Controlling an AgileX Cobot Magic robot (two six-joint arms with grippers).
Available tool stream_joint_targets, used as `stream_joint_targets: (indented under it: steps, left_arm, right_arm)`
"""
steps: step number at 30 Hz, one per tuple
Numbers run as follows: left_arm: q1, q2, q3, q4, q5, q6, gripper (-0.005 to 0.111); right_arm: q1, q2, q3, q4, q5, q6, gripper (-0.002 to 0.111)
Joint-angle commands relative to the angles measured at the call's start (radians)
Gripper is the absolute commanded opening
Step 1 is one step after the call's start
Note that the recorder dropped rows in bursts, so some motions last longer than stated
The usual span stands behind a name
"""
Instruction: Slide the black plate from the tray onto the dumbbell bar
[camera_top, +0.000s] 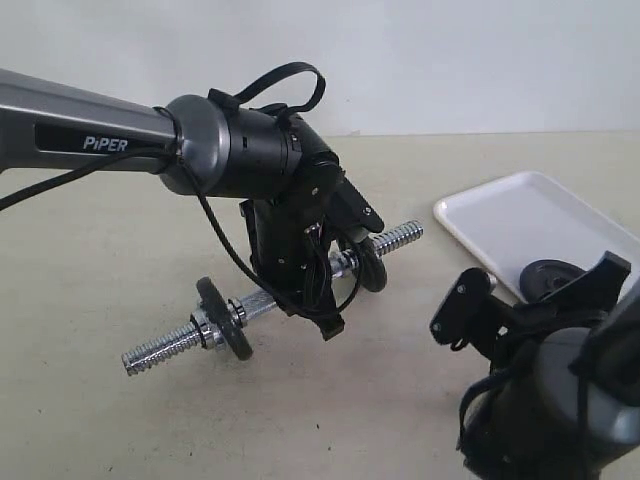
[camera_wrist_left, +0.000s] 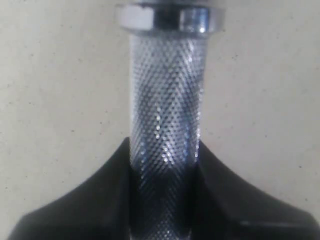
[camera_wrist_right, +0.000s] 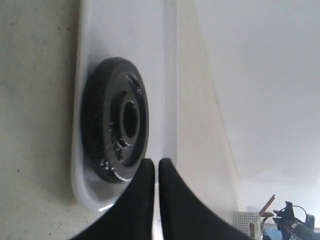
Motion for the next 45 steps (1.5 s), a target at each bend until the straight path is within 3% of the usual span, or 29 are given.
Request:
stream_joint_targets:
  steps: [1,7,12,22,35,40,45]
  left_arm:
    - [-0.002,-0.066,-0.018,0.033,-0.009,-0.001,0.004]
    - [-0.002,-0.066,-0.018,0.033,-0.003,-0.001,0.004]
    - [-0.002,-0.066,-0.018,0.027,0.025,-0.001,0.004]
    - [-0.002,-0.066,-0.018,0.004,0.057,-0.001,0.004]
    - [-0.002,-0.066,-0.018,0.003,0.096,0.003,0.004]
    - [-0.002,-0.066,-0.018,-0.004,0.096,0.003,0.004]
    - [-0.002,-0.066,-0.018,-0.015,0.096,0.003,0.004]
  right_arm:
    - [-0.003,-0.133,-0.004,0.016,0.011,-0.047,0.000]
    - [-0.003,-0.385,-0.004,0.105,-0.224,-0.265,0.000]
    - [-0.003,-0.566,-0.045,0.337,-0.335,-0.552,0.000]
    - [-0.026,-0.696,-0.316,0.860,-0.150,-1.227,0.000]
    - [-0.436,-0.680,-0.502,1.498,-0.040,-1.961,0.000]
    - [-0.563,-0.637,-0.504,1.545,-0.063,-2.032,0.000]
    - [-0.593,-0.568,-0.504,1.556,-0.176,-2.040,0.000]
